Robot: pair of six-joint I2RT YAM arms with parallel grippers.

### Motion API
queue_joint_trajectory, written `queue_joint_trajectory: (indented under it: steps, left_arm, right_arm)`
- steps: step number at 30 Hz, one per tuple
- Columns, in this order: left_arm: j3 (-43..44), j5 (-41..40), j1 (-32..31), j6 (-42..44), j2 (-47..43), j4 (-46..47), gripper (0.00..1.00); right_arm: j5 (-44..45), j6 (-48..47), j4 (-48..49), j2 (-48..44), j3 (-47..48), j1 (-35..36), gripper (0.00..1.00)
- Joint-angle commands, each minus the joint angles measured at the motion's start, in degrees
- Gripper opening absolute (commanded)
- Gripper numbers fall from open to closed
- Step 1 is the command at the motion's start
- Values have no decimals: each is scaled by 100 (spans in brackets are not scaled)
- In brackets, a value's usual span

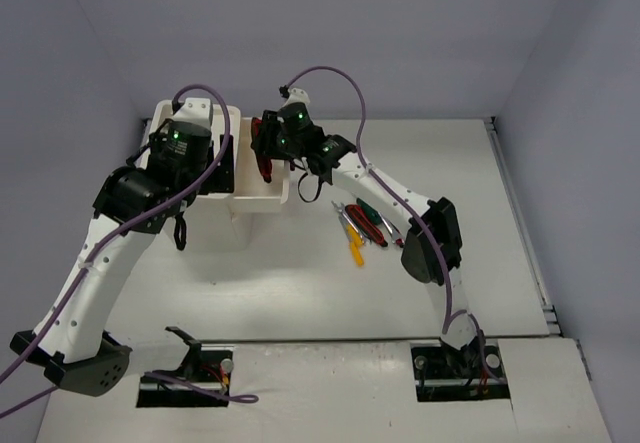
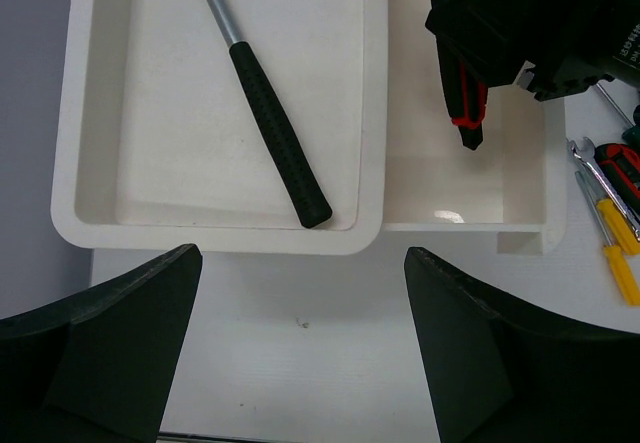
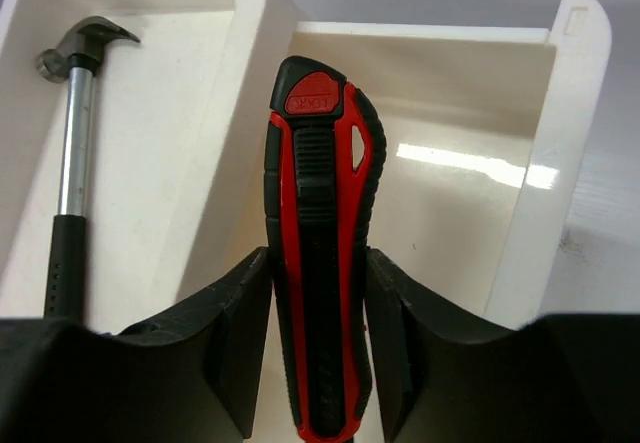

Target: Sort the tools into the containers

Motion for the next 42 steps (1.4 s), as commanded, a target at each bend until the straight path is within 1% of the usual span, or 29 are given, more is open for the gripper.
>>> queue_joint_trajectory:
  steps: [1,5,7,9,11,12,13,16,17,20,23,26,31,36,42]
  left_arm:
    - [234,42,42,-89,-96,209,80]
    - [268,30,34,-77,-78,227,80]
    - [260,6,42,-45,-38,235,80]
    - [282,17,34,-20,30,233,80]
    - [316,56,42,11,119,235,80]
    - [336,58,43,13,139,238,80]
    - [362,63,49,24,165,248,80]
    - [427,39,45,72,218,253,80]
    - [449,39,51,90,250,255,80]
    - [531,59,57,144,333,262,80]
    - [578,67,51,188,382,261,80]
    - [580,115,56,208,428,250,80]
    - [492,186,59,204,432,253,80]
    - [495,250,51,206,432,244,80]
    - [488,250,55,253,440,235,80]
  right_arm:
    - [311,-124,583,-564,193,-45,50]
    - [322,-675,557,-1046,-82,-162,67]
    - [209,-847,540,-1323,-342,-315,72]
    - [-101,-946,525,-1613,-683,-543,73]
    - [-344,-1085,500,-1995,-1066,-863,73]
    - [-355,-1215,475,-2075,-1352,-911,72]
    - [-397,-1462,422,-2427,-1816,-1121,71]
    - [-264,-2198,-35,-2868,-2783,-1474,69]
    - [-240,-2353,-133,-2983,-2947,-1532,68]
    - [-28,-2943,-558,-3136,-3687,-1585,66]
    - [-162,-3157,-766,-3075,-4159,-1585,66]
    - [-252,-3172,-806,-2964,-4612,-1589,66]
    - [-61,-3225,-806,-2633,-4995,-1593,63]
    - [-254,-3209,-795,-2202,-5021,-1614,58]
    - [-80,-3244,-779,-1786,-5005,-1687,57]
